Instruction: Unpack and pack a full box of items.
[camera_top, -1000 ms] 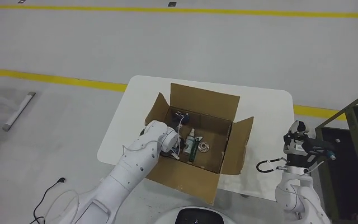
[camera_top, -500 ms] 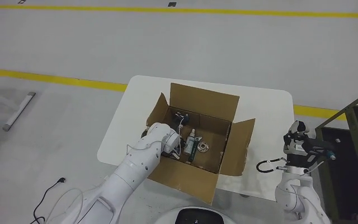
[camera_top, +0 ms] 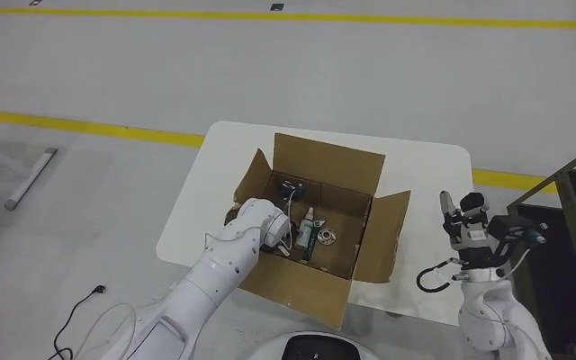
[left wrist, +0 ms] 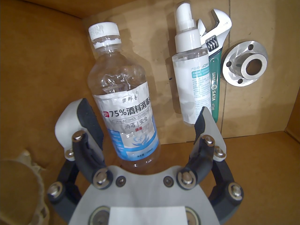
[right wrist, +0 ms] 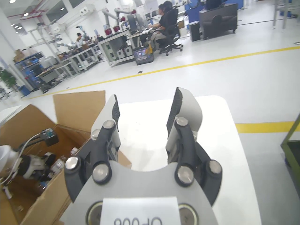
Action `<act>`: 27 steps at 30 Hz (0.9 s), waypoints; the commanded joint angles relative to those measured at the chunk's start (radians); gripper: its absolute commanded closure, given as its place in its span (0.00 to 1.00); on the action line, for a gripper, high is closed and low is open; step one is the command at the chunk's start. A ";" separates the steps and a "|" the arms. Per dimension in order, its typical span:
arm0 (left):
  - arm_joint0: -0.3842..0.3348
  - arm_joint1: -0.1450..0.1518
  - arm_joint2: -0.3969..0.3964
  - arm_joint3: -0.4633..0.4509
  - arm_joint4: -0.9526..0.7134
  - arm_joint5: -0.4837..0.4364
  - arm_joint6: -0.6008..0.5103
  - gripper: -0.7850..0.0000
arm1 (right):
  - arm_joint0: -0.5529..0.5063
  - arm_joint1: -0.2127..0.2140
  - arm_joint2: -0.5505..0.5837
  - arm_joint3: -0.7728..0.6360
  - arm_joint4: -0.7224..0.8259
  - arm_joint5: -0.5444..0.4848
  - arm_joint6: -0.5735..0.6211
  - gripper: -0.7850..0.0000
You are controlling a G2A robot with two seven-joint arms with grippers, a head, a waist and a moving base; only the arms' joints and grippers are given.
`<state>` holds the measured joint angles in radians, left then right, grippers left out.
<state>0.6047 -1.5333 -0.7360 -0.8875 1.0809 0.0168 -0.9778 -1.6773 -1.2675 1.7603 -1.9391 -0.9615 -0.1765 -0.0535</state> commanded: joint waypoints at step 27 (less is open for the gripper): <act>0.040 0.009 -0.068 -0.044 0.049 -0.005 0.003 0.00 | 0.015 0.021 0.061 -0.142 0.548 0.123 0.687 0.00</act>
<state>0.6438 -1.5241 -0.8018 -0.9300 1.1292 0.0131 -0.9750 -1.6689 -1.2478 1.8258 -2.0793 -0.4373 -0.0738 0.5934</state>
